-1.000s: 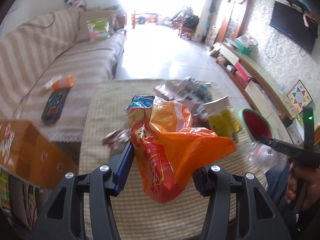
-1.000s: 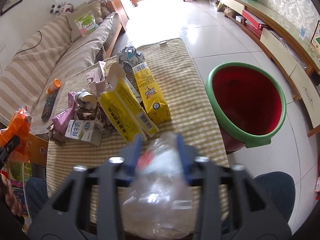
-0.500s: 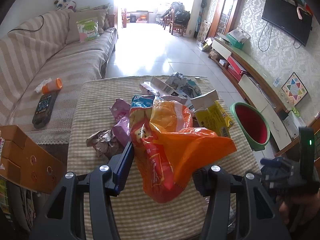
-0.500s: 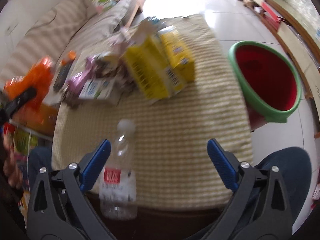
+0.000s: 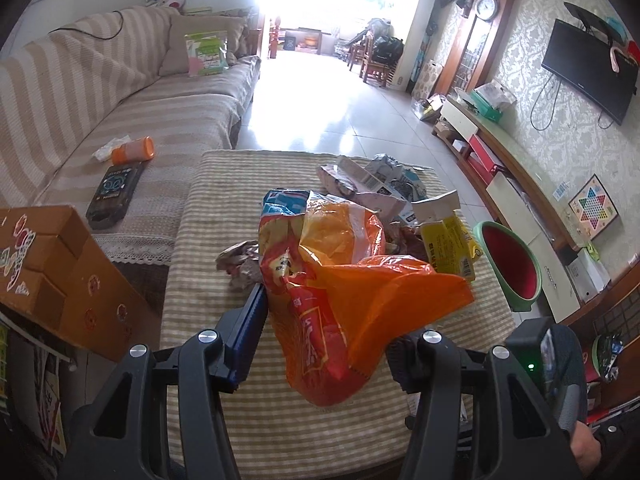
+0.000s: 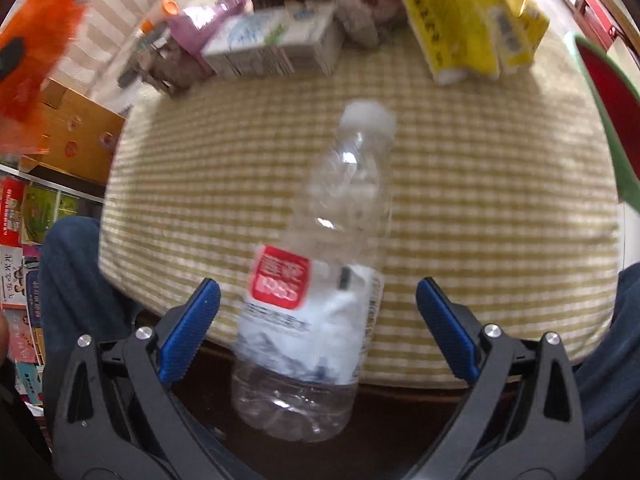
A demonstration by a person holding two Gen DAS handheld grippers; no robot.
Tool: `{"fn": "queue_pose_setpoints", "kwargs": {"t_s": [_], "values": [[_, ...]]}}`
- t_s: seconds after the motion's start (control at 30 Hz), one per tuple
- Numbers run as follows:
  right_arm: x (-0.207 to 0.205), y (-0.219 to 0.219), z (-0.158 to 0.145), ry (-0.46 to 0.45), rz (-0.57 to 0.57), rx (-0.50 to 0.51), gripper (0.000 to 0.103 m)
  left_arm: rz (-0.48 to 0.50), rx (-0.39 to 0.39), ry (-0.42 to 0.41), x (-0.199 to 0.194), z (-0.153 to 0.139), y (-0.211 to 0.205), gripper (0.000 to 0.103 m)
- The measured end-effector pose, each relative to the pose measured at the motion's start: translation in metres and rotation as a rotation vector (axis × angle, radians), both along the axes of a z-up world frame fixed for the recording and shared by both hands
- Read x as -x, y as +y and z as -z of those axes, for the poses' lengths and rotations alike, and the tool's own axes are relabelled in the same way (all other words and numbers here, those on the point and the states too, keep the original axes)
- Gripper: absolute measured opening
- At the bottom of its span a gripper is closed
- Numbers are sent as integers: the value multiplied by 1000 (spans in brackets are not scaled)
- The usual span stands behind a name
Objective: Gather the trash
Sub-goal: 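Lift the bottle and snack bag and carry both toward the red bucket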
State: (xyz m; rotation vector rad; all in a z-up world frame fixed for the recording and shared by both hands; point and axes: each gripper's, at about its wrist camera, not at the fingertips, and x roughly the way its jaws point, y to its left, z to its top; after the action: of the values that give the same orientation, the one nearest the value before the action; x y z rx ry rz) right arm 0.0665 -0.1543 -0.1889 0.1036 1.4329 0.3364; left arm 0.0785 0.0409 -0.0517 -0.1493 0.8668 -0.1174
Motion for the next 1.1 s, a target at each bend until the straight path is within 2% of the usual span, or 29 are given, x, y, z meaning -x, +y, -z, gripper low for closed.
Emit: {"fn": "queue_pose_setpoints", "kwargs": {"t_s": [0.17,0.33,0.7,0.93,1.1], "values": [[2,4,6,-4,-11,17,67,-23,16,2,6,5,11,51],[0,1,1,-29,-25,9,55,-20,24,-5,10,6,12,51],[-9,-14,-45,-167,8,-17,54,24,6,-29,9,-7,-7,51],[-28,-48,-97,-319,91,-36,54,88,-25,-49,-6,-23,-33,51],[-44,-87,-126,-395,175,-50,54,159,-37,-80,-27,-38,-63,51]]}}
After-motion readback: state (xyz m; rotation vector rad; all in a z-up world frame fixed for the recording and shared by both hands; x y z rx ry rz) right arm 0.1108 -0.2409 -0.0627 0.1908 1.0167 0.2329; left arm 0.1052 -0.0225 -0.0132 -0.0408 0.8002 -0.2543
